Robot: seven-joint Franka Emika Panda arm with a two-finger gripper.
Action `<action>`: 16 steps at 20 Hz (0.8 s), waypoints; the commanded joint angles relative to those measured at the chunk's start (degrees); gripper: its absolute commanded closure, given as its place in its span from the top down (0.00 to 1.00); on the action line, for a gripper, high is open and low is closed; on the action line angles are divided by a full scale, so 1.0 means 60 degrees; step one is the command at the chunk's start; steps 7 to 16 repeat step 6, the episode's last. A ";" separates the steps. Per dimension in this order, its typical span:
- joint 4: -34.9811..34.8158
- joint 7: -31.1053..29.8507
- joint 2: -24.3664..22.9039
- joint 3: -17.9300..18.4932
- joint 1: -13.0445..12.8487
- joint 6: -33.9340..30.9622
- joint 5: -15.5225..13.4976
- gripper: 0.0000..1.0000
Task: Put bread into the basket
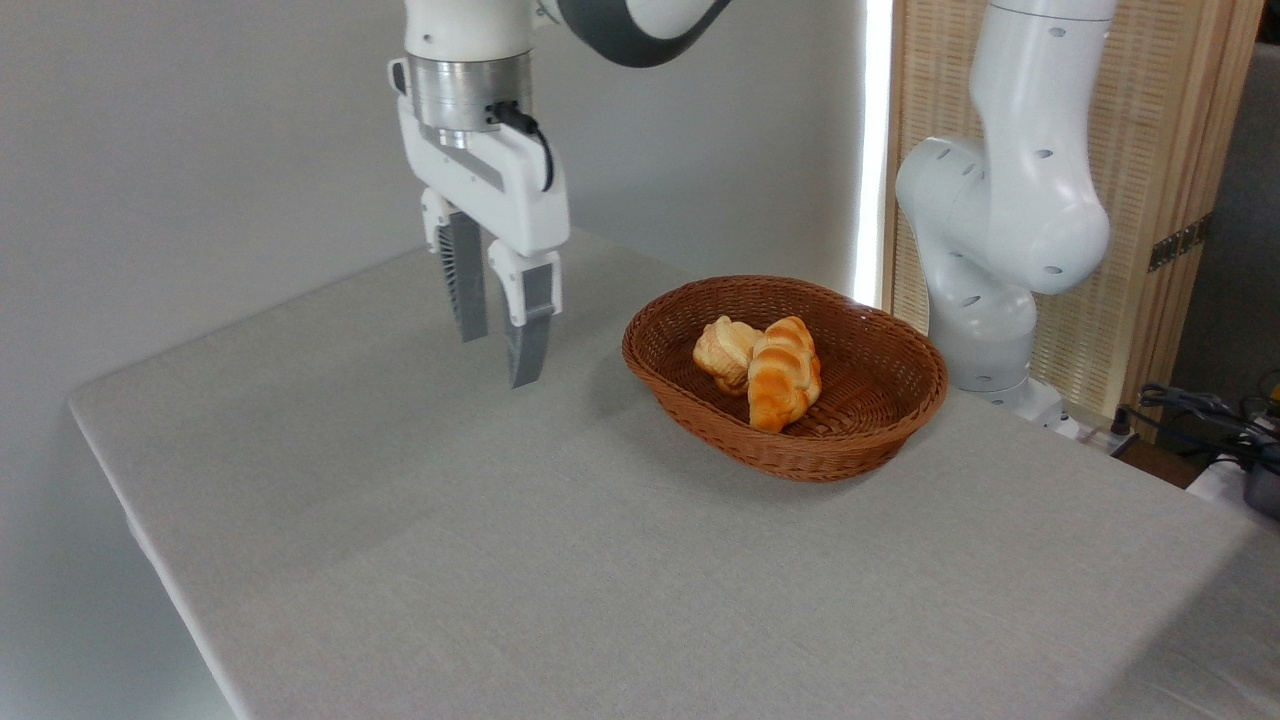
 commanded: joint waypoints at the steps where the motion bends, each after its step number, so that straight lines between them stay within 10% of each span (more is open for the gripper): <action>1: 0.1179 -0.0401 0.0943 0.0224 -0.0050 -0.0020 0.0077 1.00; 16: 0.1343 -0.0476 0.1193 0.0284 -0.0050 0.0023 0.0063 1.00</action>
